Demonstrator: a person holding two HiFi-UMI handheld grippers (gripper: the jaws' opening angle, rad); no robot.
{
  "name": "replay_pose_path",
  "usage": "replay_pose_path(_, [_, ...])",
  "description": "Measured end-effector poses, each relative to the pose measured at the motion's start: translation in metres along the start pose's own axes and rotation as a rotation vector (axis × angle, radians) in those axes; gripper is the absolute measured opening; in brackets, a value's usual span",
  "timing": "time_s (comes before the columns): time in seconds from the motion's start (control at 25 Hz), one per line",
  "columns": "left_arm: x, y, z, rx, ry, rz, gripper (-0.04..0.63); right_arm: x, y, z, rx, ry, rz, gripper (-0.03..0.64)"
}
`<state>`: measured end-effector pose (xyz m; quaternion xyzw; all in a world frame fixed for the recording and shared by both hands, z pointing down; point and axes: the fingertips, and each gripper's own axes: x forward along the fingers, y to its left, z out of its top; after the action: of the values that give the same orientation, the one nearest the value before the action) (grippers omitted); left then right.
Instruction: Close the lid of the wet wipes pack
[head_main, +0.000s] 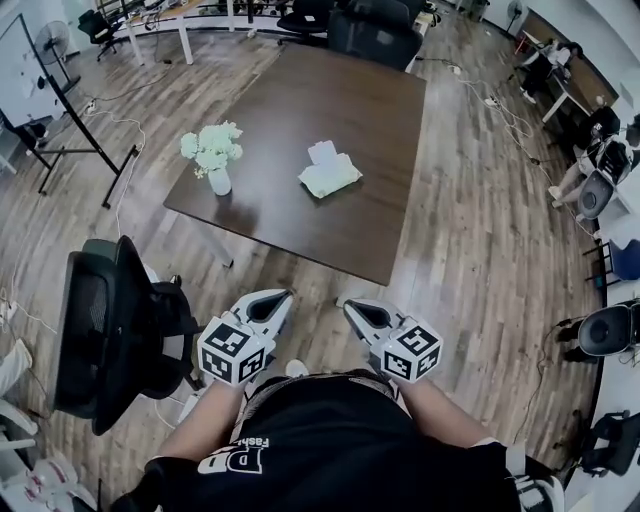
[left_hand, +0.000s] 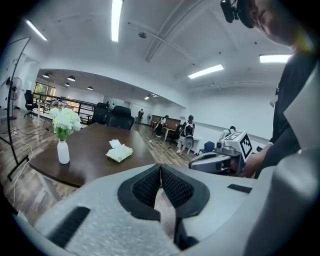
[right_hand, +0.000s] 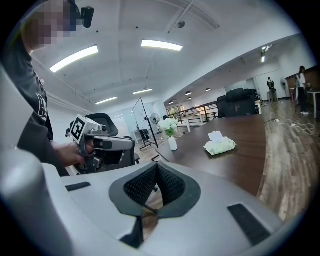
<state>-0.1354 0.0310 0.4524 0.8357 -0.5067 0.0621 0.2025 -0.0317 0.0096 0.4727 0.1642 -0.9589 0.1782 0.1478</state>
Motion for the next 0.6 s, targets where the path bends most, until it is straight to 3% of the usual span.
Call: replay_pose_path(0.6, [0.031, 0.032, 0.002, -0.022, 0.011, -0.093, 0.018, 0.023, -0.030, 0.008, 0.031, 0.030, -0.085, 0.006])
